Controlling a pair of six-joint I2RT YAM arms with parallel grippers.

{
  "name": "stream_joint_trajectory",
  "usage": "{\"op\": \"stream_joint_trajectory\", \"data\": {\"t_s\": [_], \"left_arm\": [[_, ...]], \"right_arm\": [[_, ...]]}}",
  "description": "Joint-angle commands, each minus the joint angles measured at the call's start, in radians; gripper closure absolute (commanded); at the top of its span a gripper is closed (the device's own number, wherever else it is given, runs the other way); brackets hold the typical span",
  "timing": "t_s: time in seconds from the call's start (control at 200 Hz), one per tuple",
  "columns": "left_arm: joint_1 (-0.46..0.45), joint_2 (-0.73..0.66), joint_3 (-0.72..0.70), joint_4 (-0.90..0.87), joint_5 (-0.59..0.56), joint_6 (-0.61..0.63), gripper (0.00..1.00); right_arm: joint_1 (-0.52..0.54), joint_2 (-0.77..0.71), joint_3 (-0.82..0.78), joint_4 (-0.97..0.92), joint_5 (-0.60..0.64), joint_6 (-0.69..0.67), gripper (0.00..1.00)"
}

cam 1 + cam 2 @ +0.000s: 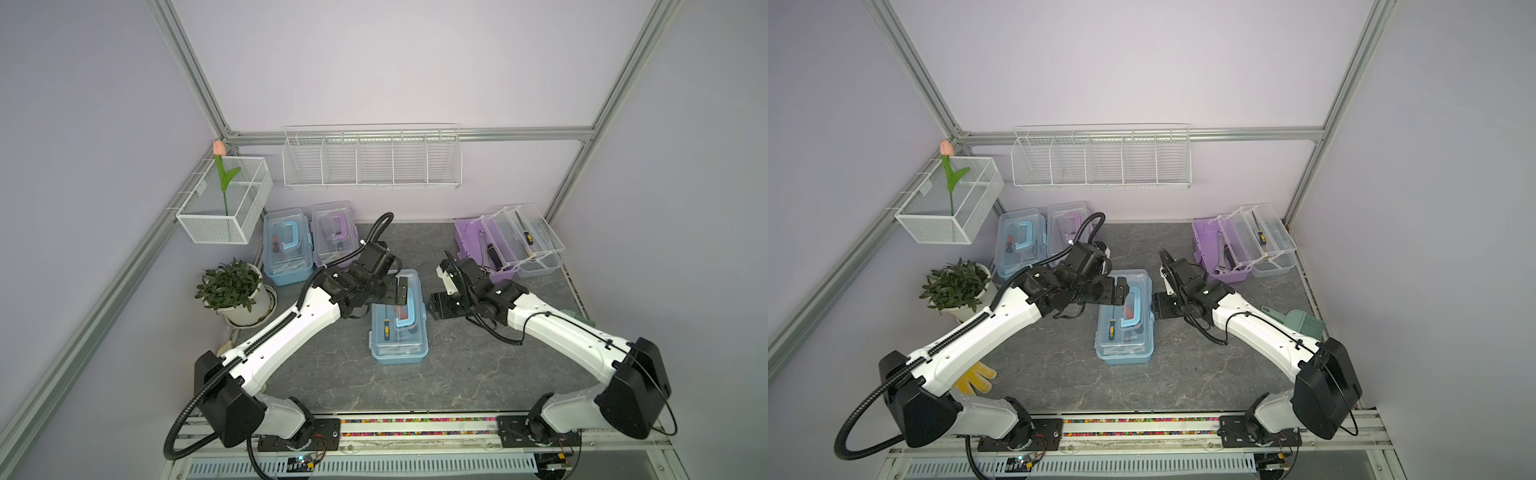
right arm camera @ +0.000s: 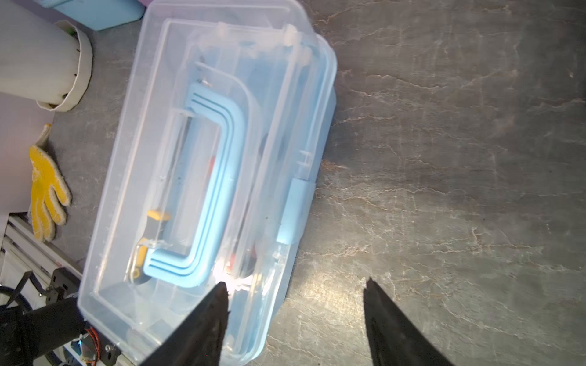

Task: Close toolboxes
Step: Move the toolbox to the center of the board.

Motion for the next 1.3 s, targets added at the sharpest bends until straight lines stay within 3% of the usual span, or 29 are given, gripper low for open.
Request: {"op": "stream_joint_trajectory", "data": {"t_s": [0.0, 0.25, 0.395, 0.59, 0.825, 1.0, 1.294], "left_arm": [[0.058, -0.085, 0.025, -0.125, -0.062, 0.091, 0.00], [0.269, -0.297, -0.117, -0.111, -0.017, 0.165, 0.00], [0.315, -0.353, -0.202, -0.068, 0.036, 0.167, 0.00], [0.331, -0.370, -0.240, -0.028, 0.053, 0.166, 0.00], [0.334, -0.379, -0.275, -0.003, 0.094, 0.124, 0.00], [0.329, -0.399, -0.366, 0.090, 0.196, 0.086, 0.00], [0.228, -0.410, -0.478, 0.120, 0.114, -0.009, 0.00]], "right_arm": [[0.035, 0.047, 0.052, -0.025, 0.039, 0.031, 0.29], [0.093, 0.202, 0.177, -0.046, 0.055, 0.034, 0.29], [0.094, 0.262, 0.210, -0.080, 0.080, 0.054, 0.34], [0.082, 0.334, 0.254, -0.111, 0.089, 0.048, 0.48], [-0.033, 0.442, 0.320, -0.047, 0.072, 0.012, 0.61], [-0.096, 0.526, 0.407, 0.016, 0.083, -0.003, 0.65], [-0.136, 0.693, 0.498, 0.356, 0.130, 0.046, 0.67]]}}
